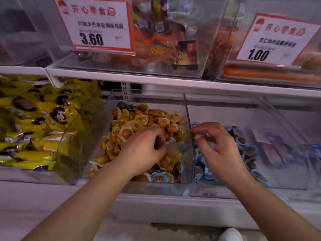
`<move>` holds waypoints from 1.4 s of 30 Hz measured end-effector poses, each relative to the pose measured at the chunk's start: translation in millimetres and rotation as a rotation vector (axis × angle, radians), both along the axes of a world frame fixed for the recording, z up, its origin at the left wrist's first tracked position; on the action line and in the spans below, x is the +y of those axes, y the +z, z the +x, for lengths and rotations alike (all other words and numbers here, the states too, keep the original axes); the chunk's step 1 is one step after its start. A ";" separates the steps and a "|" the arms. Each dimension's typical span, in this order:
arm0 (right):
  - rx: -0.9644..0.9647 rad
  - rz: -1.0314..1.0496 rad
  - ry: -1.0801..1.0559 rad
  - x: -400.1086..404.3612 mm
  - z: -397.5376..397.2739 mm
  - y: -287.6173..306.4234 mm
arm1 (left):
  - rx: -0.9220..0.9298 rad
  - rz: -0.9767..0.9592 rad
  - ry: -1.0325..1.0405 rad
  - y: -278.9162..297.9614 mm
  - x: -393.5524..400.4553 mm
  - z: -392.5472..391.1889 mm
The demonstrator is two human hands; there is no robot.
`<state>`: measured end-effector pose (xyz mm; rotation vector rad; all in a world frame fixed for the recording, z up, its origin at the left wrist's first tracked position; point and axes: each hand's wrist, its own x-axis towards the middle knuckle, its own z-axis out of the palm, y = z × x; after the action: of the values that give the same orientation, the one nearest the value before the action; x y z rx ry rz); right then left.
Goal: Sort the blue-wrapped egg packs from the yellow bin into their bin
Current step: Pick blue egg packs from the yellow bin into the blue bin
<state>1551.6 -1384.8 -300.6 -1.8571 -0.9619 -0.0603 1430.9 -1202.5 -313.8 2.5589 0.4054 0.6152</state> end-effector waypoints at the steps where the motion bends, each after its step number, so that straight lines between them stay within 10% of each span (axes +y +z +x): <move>1: -0.004 0.023 -0.019 -0.4 1.8 2.4 | -0.070 -0.102 0.012 6.2 -2.0 1.0; 5: -0.153 -0.028 0.121 1.1 -5.4 12.5 | -0.252 -0.540 -0.182 35.9 -8.9 -0.9; 11: -0.179 0.037 0.193 7.8 -18.2 16.3 | -0.079 -0.653 -0.217 31.6 -7.8 -18.9; 17: -0.041 0.086 0.148 10.1 -19.5 17.1 | 0.599 0.035 -0.368 8.3 -11.1 -33.1; 26: -0.007 0.036 0.173 15.3 -28.8 8.4 | 0.782 -0.012 -0.333 19.1 -7.7 -12.2; 37: -0.025 0.032 0.167 17.0 -25.5 12.5 | 0.256 -0.626 -0.177 22.9 14.0 -20.7; 42: 0.045 0.166 0.030 18.9 -32.4 20.4 | -0.351 -0.746 -0.033 46.6 -1.2 -18.6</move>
<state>1519.2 -1365.9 -280.2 -1.6851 -0.9253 -0.0779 1412.2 -1203.7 -267.2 1.7110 0.3765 0.7166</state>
